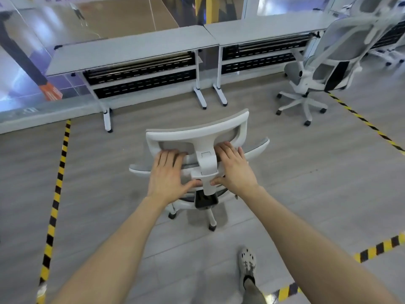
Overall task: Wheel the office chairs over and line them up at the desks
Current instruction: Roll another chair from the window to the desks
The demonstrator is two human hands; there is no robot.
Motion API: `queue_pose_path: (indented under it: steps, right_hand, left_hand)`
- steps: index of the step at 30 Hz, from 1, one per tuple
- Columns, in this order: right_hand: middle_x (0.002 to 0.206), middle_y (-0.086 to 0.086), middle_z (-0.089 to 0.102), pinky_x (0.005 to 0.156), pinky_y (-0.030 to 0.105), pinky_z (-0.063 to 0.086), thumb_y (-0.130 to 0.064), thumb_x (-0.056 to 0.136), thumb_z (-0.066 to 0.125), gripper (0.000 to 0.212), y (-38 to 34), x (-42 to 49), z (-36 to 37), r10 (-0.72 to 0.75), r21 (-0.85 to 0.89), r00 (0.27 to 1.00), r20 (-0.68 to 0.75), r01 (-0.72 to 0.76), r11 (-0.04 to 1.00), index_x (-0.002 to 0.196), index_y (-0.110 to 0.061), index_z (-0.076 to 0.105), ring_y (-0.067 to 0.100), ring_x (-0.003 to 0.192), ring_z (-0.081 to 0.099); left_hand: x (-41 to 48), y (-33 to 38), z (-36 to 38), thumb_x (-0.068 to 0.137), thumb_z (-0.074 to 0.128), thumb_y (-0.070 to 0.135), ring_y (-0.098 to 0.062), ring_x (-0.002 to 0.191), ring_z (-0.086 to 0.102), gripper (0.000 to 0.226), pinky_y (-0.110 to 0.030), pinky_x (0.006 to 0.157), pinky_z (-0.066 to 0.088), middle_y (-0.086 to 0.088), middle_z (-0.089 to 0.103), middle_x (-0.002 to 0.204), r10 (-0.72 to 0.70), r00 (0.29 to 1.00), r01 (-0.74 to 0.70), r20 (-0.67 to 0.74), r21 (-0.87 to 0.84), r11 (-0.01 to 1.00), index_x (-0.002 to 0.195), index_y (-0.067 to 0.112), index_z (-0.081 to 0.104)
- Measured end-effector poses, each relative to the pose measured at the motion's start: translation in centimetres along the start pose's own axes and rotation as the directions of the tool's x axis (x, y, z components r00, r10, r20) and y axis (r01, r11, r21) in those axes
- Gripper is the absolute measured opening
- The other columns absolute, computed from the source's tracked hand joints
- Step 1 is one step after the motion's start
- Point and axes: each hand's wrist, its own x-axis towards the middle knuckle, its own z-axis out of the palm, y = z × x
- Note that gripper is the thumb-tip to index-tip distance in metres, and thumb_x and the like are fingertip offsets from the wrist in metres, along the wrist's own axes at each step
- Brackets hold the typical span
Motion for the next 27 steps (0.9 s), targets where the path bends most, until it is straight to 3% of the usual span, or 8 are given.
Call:
queue_pose_path:
  steps: [5, 13, 27]
  right_hand:
    - [0.176, -0.001, 0.031, 0.139, 0.055, 0.011, -0.062, 0.069, 0.095, 0.125, 8.4, 8.0, -2.4, -0.039, 0.009, 0.999, 0.011, 0.039, 0.999, 0.169, -0.018, 0.033, 0.022, 0.170, 0.013]
    - [0.175, -0.001, 0.032, 0.139, 0.054, 0.011, -0.065, 0.068, 0.094, 0.126, 19.4, 21.0, -5.4, -0.072, -0.001, 0.997, 0.001, 0.072, 0.997, 0.168, -0.019, 0.032, 0.022, 0.170, 0.012]
    - [0.165, -0.003, 0.046, 0.136, 0.058, 0.018, -0.057, 0.057, 0.103, 0.121, 33.4, 43.4, -8.9, 0.009, 0.000, 1.000, 0.003, -0.009, 1.000, 0.158, -0.021, 0.047, 0.024, 0.165, 0.026]
  left_hand:
    - [10.2, 3.1, 3.6, 0.084, 0.048, 0.100, -0.035, 0.140, 0.049, 0.106, -0.053, 0.130, 0.031, -0.008, 0.055, 0.144, -0.036, 0.999, 0.036, 0.004, 0.004, 0.999, 0.148, 0.016, 0.056]
    - [25.8, 6.4, 8.4, 0.086, 0.031, 0.101, -0.036, 0.153, 0.038, 0.114, -0.056, 0.137, 0.019, -0.012, 0.048, 0.156, -0.120, 0.989, 0.119, 0.091, 0.024, 0.993, 0.157, 0.013, 0.043]
    - [51.8, 5.8, 16.8, 0.092, 0.050, 0.089, -0.037, 0.156, 0.036, 0.103, -0.054, 0.139, 0.016, -0.012, 0.046, 0.159, -0.079, 0.990, 0.081, 0.114, -0.008, 0.997, 0.160, 0.013, 0.042]
